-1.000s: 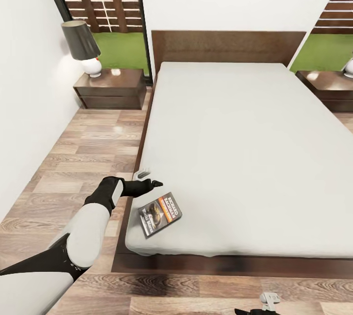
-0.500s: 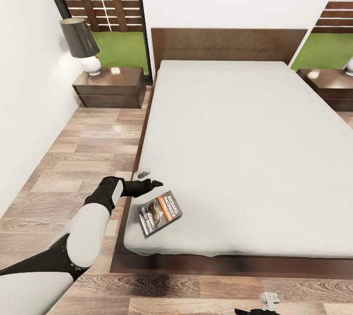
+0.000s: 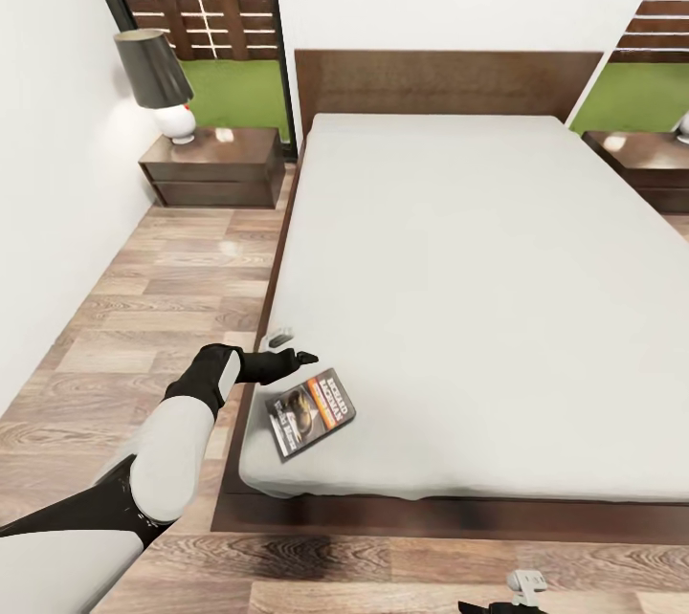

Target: In the bedroom, move the book from the bed onto either nightstand, and place the two sandals side by side next to the bed.

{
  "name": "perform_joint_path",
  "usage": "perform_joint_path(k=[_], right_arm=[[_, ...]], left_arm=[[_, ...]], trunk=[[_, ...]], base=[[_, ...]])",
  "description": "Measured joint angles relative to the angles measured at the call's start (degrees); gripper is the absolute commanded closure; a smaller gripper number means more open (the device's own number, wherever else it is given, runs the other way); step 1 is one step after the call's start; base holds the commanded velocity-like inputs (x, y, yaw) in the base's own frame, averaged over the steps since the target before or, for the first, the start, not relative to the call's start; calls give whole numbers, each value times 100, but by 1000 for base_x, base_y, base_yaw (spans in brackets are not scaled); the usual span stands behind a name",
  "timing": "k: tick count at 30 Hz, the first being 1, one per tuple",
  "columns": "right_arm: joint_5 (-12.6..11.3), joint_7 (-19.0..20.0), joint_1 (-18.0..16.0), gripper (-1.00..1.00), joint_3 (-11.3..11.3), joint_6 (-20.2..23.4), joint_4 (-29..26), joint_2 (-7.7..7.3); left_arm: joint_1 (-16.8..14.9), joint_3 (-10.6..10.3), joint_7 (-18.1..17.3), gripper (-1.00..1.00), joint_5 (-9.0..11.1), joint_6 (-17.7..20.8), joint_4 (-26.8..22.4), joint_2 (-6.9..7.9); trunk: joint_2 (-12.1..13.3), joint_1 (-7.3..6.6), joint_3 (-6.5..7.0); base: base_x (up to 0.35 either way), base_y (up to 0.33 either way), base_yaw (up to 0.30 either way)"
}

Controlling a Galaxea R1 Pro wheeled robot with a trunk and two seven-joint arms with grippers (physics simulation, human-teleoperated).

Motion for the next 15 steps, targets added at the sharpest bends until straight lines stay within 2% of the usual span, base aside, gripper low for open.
perform_joint_path(k=[7, 15], right_arm=[[1, 0, 0, -100, 0, 0, 0, 0], [1, 0, 0, -100, 0, 0, 0, -1]], left_arm=[[3, 0, -5, -100, 0, 0, 0, 0], [8, 0, -5, -100, 2, 1, 0, 0]], trunk=[[-281, 154, -126], [-282, 154, -126]], base=[[0, 0, 0], [0, 0, 0]])
